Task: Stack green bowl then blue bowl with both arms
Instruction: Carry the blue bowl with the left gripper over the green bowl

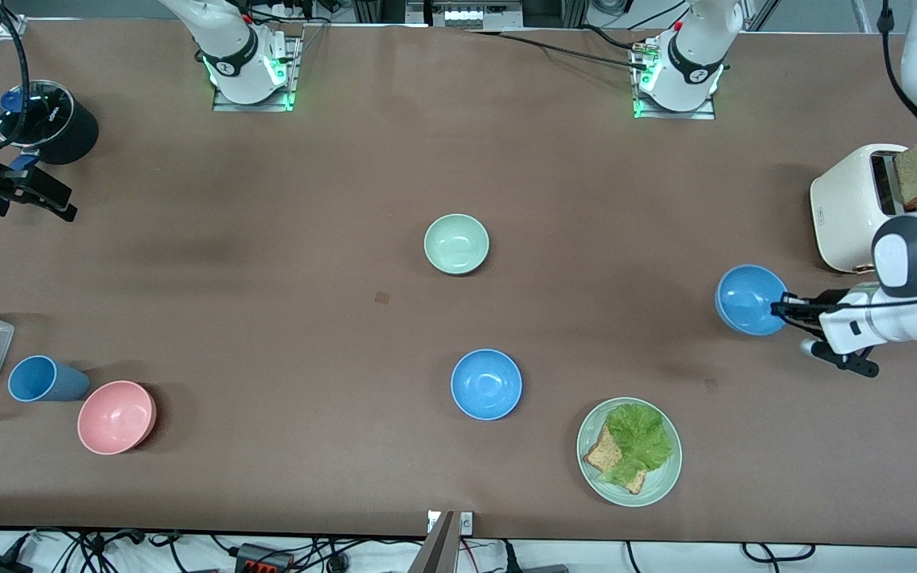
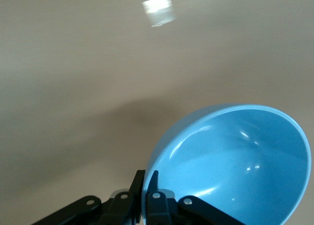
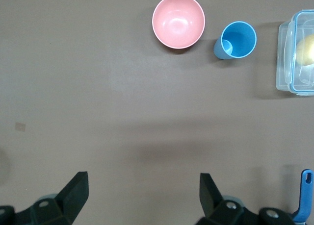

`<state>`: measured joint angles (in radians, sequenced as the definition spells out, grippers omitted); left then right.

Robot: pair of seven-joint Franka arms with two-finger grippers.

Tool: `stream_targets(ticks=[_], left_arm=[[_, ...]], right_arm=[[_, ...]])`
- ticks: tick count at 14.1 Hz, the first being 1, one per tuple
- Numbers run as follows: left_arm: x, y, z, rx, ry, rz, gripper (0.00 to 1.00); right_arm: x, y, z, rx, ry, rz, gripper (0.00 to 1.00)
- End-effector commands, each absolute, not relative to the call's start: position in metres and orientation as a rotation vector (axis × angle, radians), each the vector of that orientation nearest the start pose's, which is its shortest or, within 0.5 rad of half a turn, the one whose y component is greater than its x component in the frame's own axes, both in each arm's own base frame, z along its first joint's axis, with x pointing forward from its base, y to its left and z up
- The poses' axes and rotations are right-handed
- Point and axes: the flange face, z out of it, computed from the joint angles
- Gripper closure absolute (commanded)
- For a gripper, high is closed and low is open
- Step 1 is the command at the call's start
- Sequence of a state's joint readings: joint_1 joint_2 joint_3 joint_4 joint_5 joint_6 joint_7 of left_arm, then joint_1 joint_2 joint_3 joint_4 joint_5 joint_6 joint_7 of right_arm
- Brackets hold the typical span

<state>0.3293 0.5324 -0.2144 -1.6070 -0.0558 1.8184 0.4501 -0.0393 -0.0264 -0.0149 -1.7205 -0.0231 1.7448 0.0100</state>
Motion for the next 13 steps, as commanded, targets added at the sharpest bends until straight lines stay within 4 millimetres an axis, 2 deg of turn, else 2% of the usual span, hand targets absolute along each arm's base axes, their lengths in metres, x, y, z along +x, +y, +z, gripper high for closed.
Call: stream_targets(ticks=[1, 4, 8, 11, 13], left_arm=[[0.633, 0.039, 0.354, -3.363, 0.495, 0.456, 1.0], [0.618, -0.032, 0.397, -3.346, 0.291, 0.564, 1.0], [0.591, -0.156, 0.433, -3.306, 0.0, 0.618, 0.98], [0.573, -0.233, 0.445, -3.327, -0.255, 0.616, 0.97], [0.559, -0.278, 0.44, -3.308, -0.339, 0.632, 1.0]], right_arm=[[0.551, -0.034, 0.588, -3.178, 0.055, -0.071, 0.0], [0.551, -0.036, 0.595, -3.174, 0.045, -0.083, 0.0], [0.546, -0.036, 0.59, -3.17, 0.054, -0.005, 0.0], [0.545, -0.039, 0.588, -3.162, 0.062, -0.001, 0.0], [0.547, -0.039, 0.588, -3.164, 0.061, -0.015, 0.0]])
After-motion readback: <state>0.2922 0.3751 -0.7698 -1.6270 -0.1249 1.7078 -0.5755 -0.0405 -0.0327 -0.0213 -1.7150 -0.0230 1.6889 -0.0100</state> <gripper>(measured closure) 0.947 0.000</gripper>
